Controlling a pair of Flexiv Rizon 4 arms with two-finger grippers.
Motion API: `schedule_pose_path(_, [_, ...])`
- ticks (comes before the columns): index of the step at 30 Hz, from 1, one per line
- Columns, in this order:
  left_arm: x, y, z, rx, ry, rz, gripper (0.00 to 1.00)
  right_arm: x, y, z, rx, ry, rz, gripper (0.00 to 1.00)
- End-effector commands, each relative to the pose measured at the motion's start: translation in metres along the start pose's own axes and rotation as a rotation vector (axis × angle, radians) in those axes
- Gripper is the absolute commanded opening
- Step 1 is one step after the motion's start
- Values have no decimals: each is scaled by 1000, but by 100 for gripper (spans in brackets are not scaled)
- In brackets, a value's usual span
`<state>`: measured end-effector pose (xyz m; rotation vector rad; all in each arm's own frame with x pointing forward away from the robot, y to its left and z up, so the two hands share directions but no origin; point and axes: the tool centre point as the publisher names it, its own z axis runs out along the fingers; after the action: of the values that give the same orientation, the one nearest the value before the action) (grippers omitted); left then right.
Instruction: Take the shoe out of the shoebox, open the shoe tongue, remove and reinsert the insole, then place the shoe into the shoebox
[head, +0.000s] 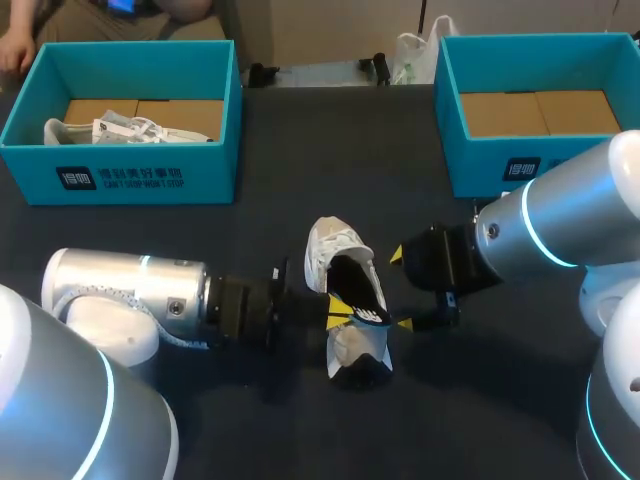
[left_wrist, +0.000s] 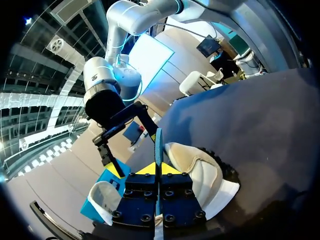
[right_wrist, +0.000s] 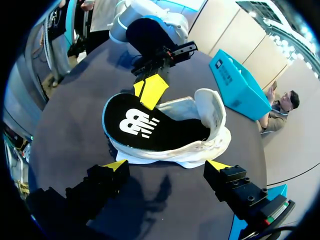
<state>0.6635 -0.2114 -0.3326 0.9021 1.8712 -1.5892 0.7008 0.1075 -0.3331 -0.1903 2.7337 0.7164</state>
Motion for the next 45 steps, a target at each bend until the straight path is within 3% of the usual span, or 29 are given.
schedule_pose_path(1, [-2, 10, 3, 1, 19, -4, 0, 1, -1, -1, -3, 1, -1, 100])
schedule_pose_path(12, [-6, 36, 0, -19, 70, 36, 0, 1, -1, -1, -3, 1, -1, 100])
schedule_pose_path(18, [-6, 31, -5, -13, 59, 27, 0, 1, -1, -1, -3, 1, -1, 100])
schedule_pose_path(19, [-6, 28, -6, -8, 55, 24, 7, 1, -1, -1, -3, 1, -1, 100])
schedule_pose_path(20, [-7, 25, -7, -5, 54, 22, 27, 1, -1, -1, -3, 1, -1, 100])
schedule_pose_path(23, [-8, 16, -9, 14, 43, 22, 33, 1, -1, -1, -3, 1, -1, 100])
schedule_pose_path(29, [-7, 8, -5, 37, 42, 15, 25, 1, -1, -1, -3, 1, -1, 100])
schedule_pose_path(32, [-2, 8, -1, 41, 62, 13, 13, 1, -1, -1, -3, 1, -1, 100])
schedule_pose_path(33, [-1, 8, 0, 39, 67, 12, 1, 1, -1, -1, -3, 1, -1, 100])
schedule_pose_path(45, [11, 22, -5, 6, 106, -11, 0, 1, -1, -1, -3, 1, -1, 100])
